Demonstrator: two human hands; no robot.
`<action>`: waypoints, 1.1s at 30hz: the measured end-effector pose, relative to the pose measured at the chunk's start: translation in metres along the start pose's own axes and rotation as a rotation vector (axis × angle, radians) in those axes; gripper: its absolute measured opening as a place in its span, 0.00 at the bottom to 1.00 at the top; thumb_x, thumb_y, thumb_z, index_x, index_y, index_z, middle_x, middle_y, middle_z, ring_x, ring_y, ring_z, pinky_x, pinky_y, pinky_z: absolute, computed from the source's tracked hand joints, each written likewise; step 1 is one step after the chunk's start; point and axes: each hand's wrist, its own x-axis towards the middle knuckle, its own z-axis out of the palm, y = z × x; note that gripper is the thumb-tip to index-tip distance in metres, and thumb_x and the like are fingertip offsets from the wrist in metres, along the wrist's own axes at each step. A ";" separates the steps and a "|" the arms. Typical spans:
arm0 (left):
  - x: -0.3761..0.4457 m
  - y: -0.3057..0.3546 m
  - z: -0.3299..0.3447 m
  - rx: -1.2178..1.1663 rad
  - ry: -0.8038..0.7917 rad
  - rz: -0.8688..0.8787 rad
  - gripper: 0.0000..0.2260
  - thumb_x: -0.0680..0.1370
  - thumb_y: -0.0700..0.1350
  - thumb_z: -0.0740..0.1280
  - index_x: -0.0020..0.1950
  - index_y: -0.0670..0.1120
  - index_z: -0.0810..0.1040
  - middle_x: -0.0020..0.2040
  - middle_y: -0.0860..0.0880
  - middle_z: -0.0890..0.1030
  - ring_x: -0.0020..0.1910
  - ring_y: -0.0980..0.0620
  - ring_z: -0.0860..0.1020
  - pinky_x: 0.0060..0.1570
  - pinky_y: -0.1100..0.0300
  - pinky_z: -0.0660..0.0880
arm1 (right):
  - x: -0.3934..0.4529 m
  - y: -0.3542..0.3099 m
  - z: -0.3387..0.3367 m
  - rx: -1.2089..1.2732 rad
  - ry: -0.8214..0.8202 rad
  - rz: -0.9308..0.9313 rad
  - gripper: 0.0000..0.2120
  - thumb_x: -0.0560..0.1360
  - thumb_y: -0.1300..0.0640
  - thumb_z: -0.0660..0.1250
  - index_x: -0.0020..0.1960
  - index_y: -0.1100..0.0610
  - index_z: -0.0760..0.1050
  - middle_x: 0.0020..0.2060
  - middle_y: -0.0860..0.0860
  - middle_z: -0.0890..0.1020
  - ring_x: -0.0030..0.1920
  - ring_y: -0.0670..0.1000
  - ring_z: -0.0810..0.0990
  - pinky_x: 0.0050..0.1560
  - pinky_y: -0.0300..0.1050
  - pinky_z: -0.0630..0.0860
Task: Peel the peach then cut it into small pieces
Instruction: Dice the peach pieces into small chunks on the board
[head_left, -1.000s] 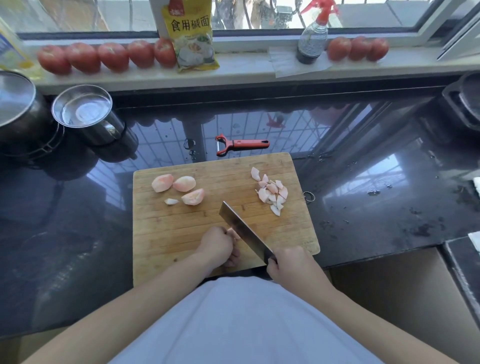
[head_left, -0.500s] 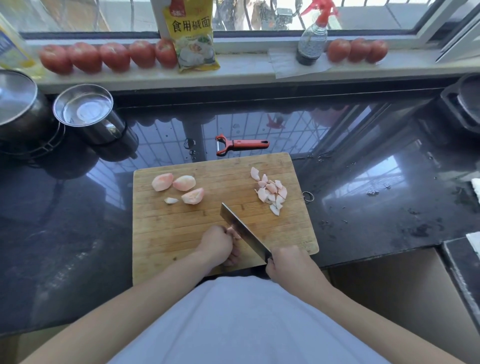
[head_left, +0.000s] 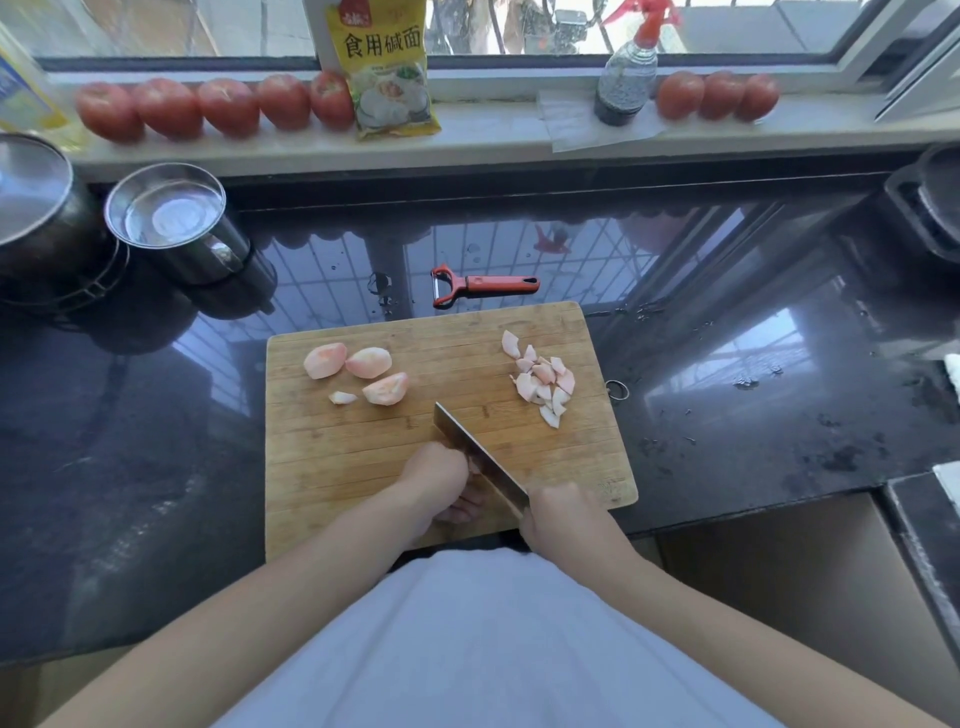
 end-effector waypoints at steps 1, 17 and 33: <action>-0.001 0.000 0.000 -0.009 0.004 -0.016 0.09 0.80 0.41 0.65 0.42 0.39 0.78 0.24 0.43 0.80 0.26 0.44 0.79 0.28 0.56 0.77 | 0.003 -0.004 0.000 0.024 0.024 -0.013 0.09 0.79 0.61 0.59 0.40 0.56 0.69 0.32 0.52 0.71 0.39 0.60 0.77 0.39 0.45 0.68; -0.008 -0.005 -0.001 0.070 0.028 0.105 0.11 0.85 0.40 0.57 0.54 0.38 0.78 0.39 0.38 0.86 0.42 0.40 0.87 0.48 0.47 0.85 | -0.015 0.011 -0.005 0.124 0.083 -0.030 0.10 0.81 0.56 0.59 0.43 0.58 0.73 0.33 0.52 0.75 0.35 0.54 0.74 0.34 0.47 0.71; -0.013 -0.001 0.001 0.192 0.055 0.138 0.10 0.86 0.40 0.58 0.58 0.37 0.77 0.46 0.37 0.86 0.40 0.42 0.85 0.34 0.56 0.80 | -0.013 0.011 -0.005 0.115 0.039 -0.003 0.17 0.81 0.54 0.59 0.34 0.51 0.62 0.31 0.48 0.70 0.35 0.55 0.74 0.36 0.46 0.73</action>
